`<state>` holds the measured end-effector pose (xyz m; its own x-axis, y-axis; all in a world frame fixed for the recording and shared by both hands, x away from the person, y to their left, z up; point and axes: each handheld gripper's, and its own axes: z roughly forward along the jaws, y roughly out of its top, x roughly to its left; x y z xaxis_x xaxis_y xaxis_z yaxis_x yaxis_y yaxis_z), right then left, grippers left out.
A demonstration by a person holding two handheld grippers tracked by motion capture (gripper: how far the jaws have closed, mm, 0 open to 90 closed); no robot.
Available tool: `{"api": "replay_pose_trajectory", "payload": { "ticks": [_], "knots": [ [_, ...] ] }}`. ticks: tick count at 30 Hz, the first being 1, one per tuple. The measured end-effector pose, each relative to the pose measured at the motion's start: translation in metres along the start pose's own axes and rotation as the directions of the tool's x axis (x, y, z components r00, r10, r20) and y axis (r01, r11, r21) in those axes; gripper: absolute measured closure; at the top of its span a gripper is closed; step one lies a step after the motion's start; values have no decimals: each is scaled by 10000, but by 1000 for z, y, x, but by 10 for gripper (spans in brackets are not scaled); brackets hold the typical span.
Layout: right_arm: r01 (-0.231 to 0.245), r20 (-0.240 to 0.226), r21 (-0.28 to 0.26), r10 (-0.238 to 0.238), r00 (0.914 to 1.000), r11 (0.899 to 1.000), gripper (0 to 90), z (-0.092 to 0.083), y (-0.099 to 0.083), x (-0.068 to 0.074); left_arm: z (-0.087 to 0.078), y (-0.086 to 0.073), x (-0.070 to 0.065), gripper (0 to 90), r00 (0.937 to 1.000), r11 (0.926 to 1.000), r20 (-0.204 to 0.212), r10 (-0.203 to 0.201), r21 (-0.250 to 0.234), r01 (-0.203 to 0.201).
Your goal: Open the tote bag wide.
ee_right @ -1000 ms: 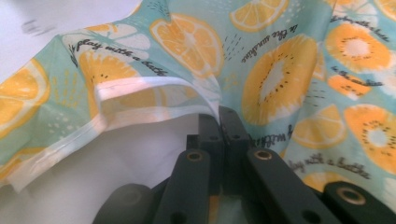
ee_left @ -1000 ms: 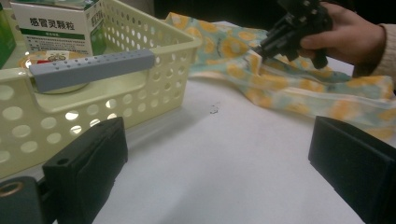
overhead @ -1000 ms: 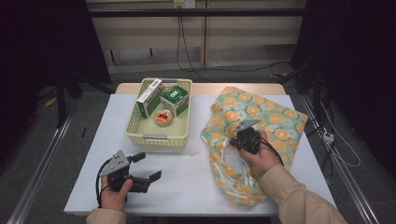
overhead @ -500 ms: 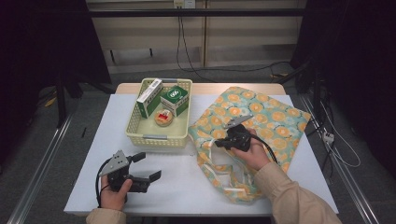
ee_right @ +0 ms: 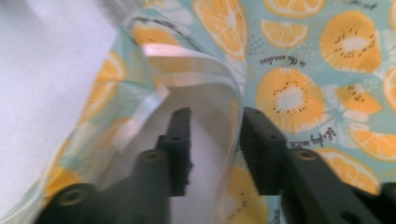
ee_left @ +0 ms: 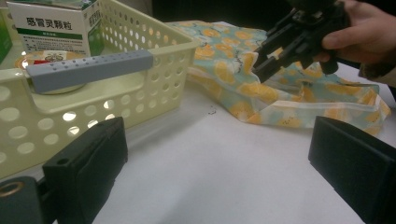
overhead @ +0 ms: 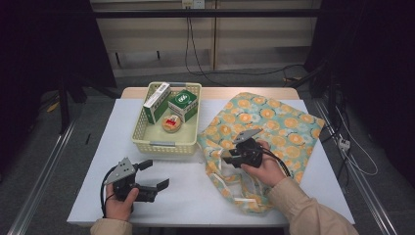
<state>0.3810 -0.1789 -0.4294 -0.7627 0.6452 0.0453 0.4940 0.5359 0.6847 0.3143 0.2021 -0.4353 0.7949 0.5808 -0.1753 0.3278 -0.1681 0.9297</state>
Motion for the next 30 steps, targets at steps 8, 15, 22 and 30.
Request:
{"api": "replay_pose_trajectory", "payload": {
  "ticks": [8, 15, 22, 30],
  "knots": [
    [364, -871, -441, -402, 9954, 9984, 505, -26, 1, 34, 1, 1, -2, 45, 10000, 10000, -6, 45, 33, -45],
    [513, -964, 354, -476, 9942, 9981, 590, -7, -22, 46, 4, 1, -4, 45, 10000, 9999, 58, 60, 92, -60],
    [594, -1657, 519, -500, 9849, 9969, 900, -1, -22, 49, 5, 0, -4, 45, 10000, 9999, 59, 7, 150, -8],
    [470, -3005, -105, -480, 9526, 9988, 900, -6, -10, 67, 6, 1, -5, 45, 9999, 9999, 122, 29, 156, -31]
  ]
}}
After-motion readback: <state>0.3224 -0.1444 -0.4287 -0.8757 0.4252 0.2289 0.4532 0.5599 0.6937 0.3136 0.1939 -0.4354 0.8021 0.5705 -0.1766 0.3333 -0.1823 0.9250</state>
